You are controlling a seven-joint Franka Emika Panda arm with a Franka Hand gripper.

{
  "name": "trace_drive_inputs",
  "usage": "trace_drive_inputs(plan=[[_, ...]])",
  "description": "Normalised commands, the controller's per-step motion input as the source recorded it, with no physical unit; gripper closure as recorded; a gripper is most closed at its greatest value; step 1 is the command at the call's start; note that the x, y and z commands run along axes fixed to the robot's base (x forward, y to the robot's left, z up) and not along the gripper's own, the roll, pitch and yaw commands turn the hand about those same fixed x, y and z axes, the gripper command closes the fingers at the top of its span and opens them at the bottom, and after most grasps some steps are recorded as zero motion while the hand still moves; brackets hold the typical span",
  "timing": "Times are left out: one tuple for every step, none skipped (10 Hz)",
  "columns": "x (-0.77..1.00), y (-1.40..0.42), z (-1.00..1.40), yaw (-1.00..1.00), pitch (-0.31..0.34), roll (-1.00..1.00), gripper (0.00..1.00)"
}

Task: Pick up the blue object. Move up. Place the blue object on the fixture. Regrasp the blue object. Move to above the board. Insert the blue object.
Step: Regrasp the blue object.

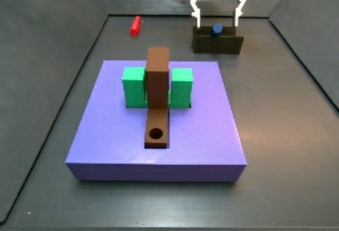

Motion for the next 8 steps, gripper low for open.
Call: trace_drive_inputs(plan=[[0.09, -0.01, 0.52, 0.00, 0.289, 1.00, 0.00], [0.10, -0.01, 0.34, 0.06, 0.357, 1.00, 0.00], [0.15, -0.06, 0.27, 0.16, 0.391, 1.00, 0.00], [0.22, -0.05, 0.25, 0.21, 0.346, 1.00, 0.00], [0.22, -0.02, 0.25, 0.25, 0.317, 1.00, 0.00], [0.16, -0.02, 0.22, 0.25, 0.369, 1.00, 0.00], [0.11, 0.00, 0.17, 0.25, 0.420, 1.00, 0.00], [0.13, 0.00, 0.11, 0.24, 0.354, 1.00, 0.00]])
